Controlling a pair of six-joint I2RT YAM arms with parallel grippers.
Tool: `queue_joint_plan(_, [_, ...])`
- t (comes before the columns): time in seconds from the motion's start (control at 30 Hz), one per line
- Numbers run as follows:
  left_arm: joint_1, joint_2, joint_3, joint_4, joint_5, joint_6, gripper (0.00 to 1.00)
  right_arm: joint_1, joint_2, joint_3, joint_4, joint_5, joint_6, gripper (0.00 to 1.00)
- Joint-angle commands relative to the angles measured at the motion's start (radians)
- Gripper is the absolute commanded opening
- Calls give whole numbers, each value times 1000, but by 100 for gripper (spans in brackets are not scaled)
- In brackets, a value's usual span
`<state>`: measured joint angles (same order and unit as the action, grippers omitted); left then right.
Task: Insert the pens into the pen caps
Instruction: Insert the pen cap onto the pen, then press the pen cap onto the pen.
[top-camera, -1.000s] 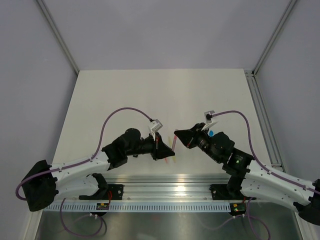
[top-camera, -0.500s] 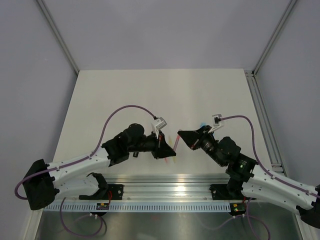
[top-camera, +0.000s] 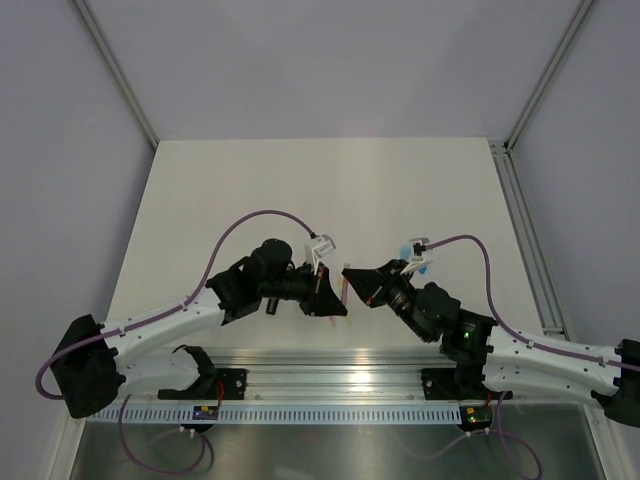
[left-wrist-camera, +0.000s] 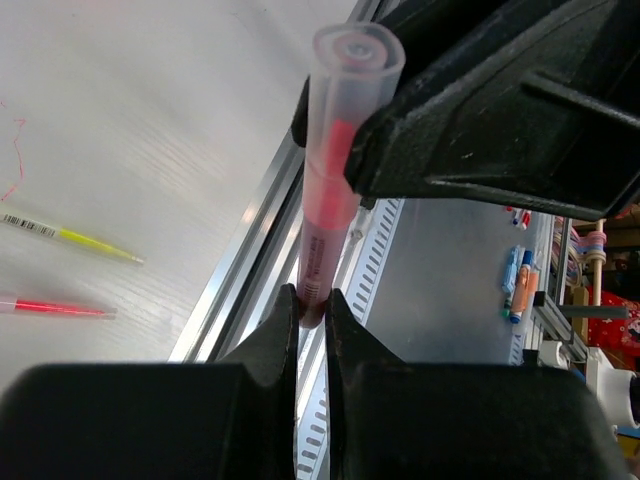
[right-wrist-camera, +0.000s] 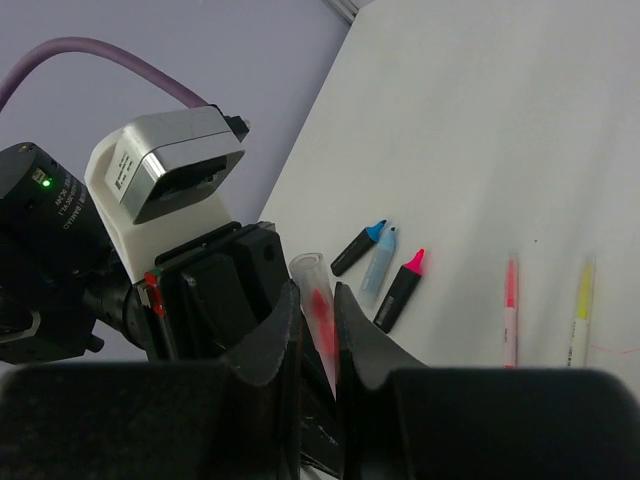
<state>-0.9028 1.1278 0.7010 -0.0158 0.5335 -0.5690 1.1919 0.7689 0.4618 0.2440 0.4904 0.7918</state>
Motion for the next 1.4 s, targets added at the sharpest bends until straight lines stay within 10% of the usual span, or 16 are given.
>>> queue_joint_plan(0.0, [129, -60, 169, 491, -196, -6, 0, 121, 34, -71, -278, -236, 89, 0])
queue_joint_plan(0.77, [148, -131, 30, 470, -159, -54, 0, 181, -17, 44, -461, -159, -10, 1])
queue_joint_plan(1.1, [62, -319, -117, 205, -155, 7, 0, -223, -24, 366, -471, -627, -371, 50])
queue_joint_plan(1.37, [4, -338, -109, 120, -95, 66, 0, -344, 186, 613, -419, -837, -430, 63])
